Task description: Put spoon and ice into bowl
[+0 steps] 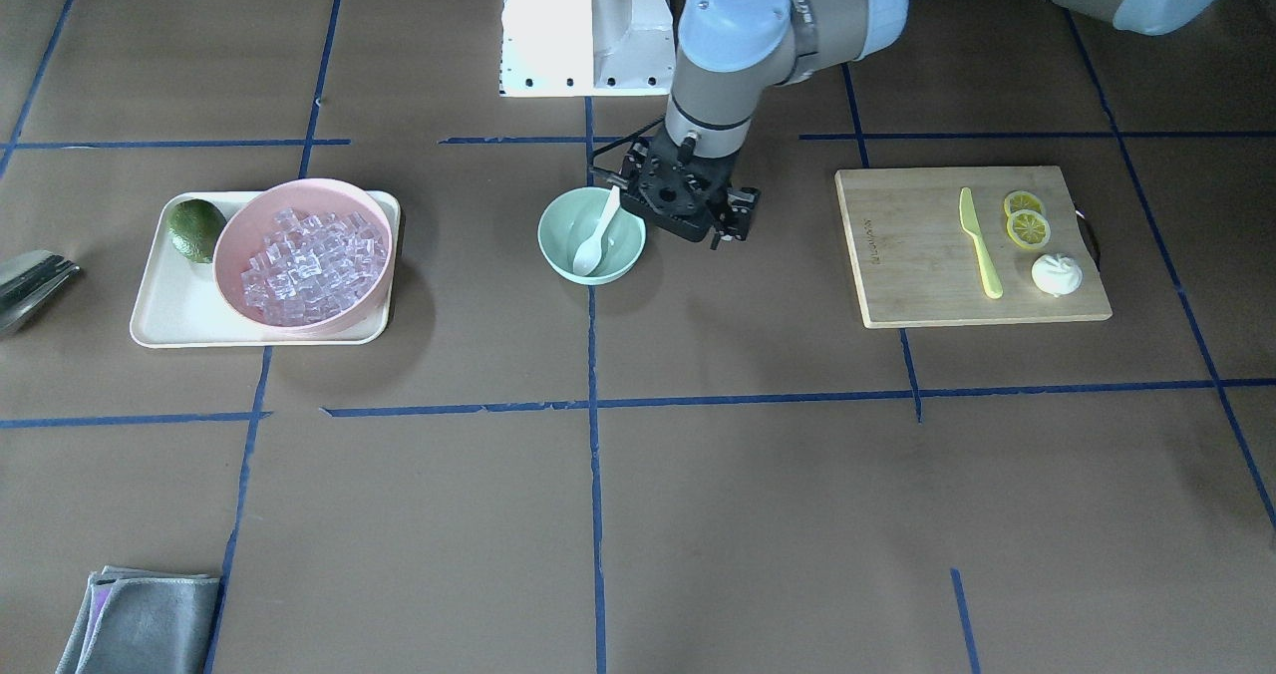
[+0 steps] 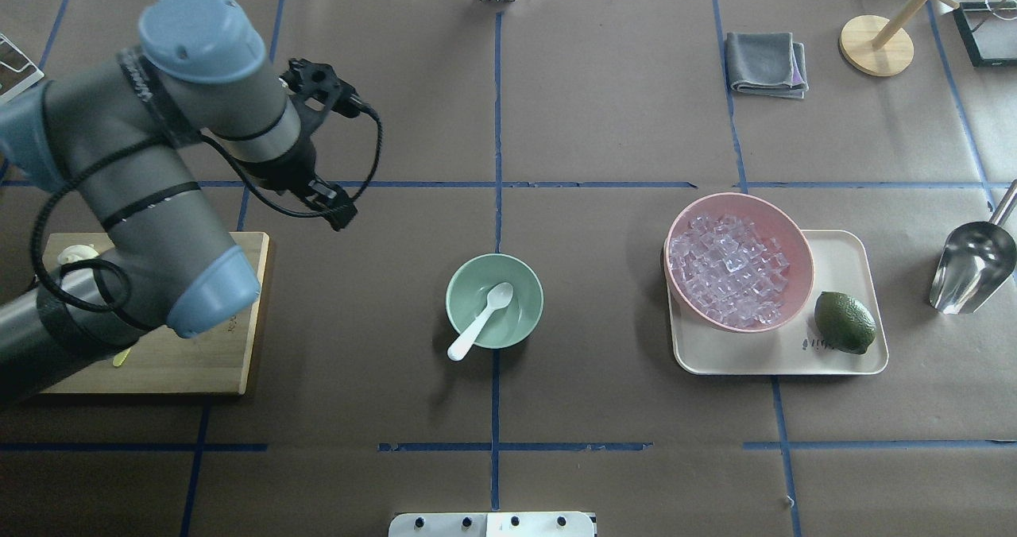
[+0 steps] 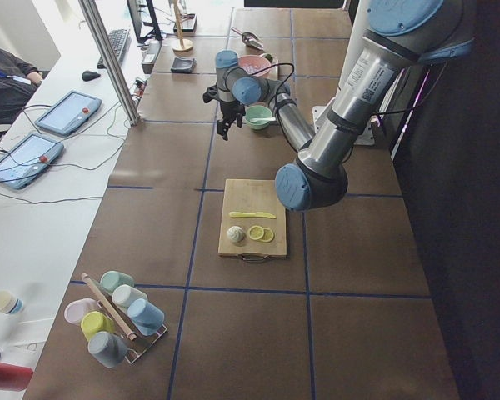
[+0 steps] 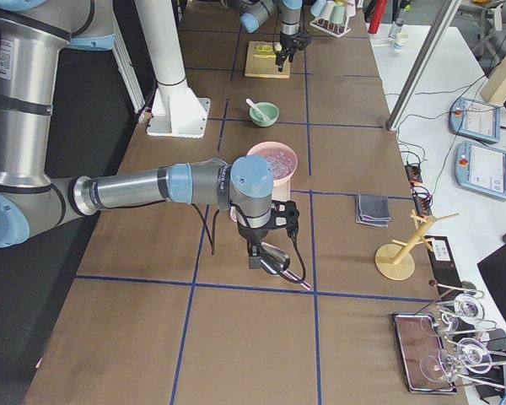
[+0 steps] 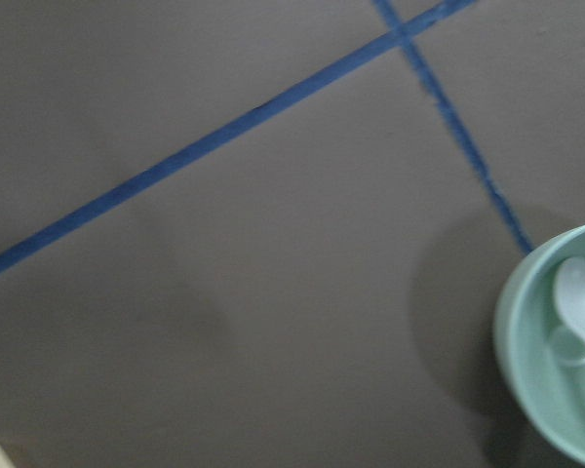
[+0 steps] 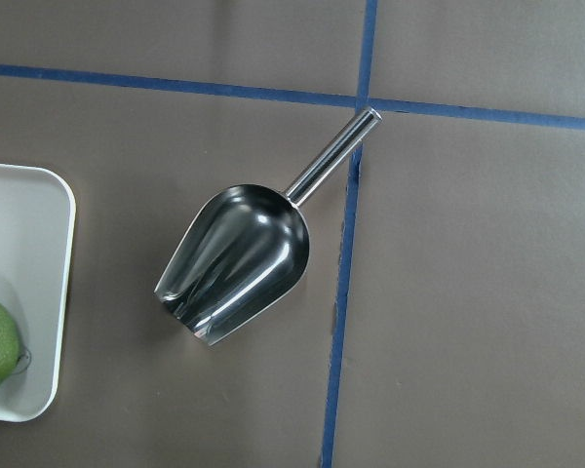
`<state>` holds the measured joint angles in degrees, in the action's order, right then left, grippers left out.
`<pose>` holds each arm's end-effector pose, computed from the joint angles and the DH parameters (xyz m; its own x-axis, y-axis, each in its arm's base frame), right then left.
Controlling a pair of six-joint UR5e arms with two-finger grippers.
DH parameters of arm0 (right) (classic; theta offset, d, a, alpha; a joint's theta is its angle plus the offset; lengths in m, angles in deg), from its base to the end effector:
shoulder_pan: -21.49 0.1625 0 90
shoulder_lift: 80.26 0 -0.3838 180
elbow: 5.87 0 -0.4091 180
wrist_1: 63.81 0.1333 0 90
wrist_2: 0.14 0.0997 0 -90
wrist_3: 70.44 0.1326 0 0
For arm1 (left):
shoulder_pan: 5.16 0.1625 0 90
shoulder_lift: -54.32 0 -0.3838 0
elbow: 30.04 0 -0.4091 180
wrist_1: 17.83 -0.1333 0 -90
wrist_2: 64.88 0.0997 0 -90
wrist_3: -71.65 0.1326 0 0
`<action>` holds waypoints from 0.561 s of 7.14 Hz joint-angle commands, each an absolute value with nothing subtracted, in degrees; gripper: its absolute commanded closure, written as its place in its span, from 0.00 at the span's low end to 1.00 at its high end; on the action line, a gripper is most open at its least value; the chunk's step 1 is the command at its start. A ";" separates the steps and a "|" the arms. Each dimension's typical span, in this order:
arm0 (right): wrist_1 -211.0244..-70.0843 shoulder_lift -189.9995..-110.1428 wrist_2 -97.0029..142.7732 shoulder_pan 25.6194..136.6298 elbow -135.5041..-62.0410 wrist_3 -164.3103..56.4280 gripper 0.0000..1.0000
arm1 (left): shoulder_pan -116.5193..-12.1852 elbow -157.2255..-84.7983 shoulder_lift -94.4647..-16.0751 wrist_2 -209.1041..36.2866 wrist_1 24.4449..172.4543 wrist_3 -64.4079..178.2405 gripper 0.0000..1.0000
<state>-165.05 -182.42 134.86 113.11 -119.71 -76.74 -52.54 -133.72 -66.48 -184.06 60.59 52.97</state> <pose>0.0514 -0.4189 0.5479 0.7058 -0.0952 0.7020 0.0495 0.9951 0.0852 0.3795 -0.5138 0.2486 0.6208 0.5468 -0.5618 -0.3902 0.8371 0.3835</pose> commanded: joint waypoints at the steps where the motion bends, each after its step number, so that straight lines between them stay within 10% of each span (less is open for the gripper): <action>1: -158.61 -183.00 136.18 112.99 -119.60 -76.34 0.00 | -67.66 -133.41 -58.39 -194.17 59.25 62.42 0.00; 4: -157.68 -182.48 137.67 109.92 -120.73 -71.44 0.00 | -85.44 -133.40 -44.24 -198.12 61.09 63.30 0.00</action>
